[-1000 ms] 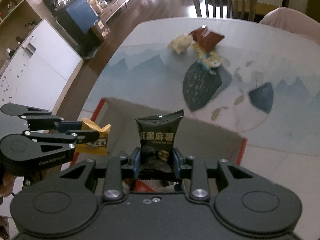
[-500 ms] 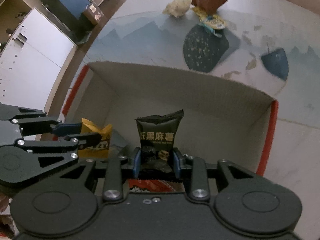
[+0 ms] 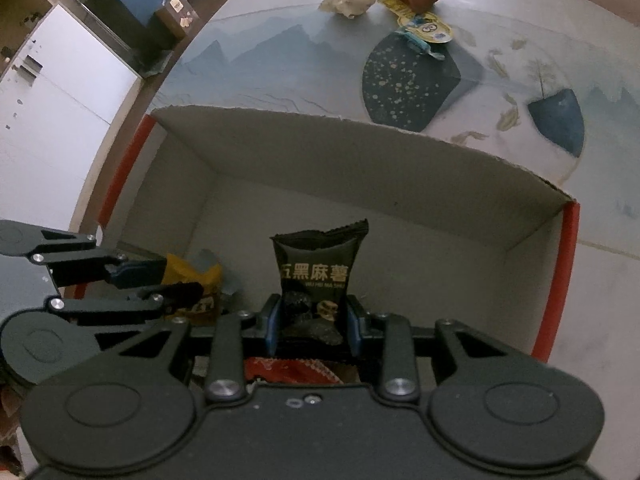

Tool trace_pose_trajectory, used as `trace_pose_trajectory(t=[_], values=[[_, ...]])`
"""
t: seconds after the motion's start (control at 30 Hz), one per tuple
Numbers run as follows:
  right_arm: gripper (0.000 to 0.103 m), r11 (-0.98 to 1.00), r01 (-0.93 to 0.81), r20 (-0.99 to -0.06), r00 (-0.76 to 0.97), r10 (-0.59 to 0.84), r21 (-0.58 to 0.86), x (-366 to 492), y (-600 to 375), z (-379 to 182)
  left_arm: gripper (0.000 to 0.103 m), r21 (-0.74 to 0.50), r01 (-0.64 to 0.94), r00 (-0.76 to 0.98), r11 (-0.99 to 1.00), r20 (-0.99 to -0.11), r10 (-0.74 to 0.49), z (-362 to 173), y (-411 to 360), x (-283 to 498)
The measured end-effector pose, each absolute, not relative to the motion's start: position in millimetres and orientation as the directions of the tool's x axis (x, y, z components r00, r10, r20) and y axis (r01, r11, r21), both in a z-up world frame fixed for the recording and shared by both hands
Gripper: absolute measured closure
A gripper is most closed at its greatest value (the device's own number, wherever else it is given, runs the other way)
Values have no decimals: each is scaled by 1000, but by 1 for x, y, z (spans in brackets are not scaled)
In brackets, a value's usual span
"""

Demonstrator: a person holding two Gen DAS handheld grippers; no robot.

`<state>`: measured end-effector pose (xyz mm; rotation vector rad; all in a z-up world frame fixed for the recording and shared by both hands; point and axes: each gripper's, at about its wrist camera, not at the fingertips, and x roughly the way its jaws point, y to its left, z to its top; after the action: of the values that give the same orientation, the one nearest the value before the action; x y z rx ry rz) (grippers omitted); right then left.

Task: Organize snacks
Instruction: 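Open the right tool to drop the black packet while the left tool releases the yellow packet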

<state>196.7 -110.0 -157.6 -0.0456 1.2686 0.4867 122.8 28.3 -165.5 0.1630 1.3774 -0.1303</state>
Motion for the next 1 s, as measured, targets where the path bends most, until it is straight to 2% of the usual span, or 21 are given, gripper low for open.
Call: trace_pose_trajectory(t=[0.6,0.73,0.93,1.0], values=[[70,895,-371,-917,207,341,249,194,-114,-155,83,-13,176,214,984,-976,-51,-163,32,118],[69,889,-381,-914,205,349,254,191,-118,-152,73,-28,164,234,986,-970,-67,-156,33,114],[69,879,-399,-903,222,368,260,182,-120,-142,72,-31,163,266,986,-961,-75,-142,35,108],[68,876,-402,-898,227,377,266,180,-121,-138,68,-32,166,282,986,-956,-78,-136,34,106]])
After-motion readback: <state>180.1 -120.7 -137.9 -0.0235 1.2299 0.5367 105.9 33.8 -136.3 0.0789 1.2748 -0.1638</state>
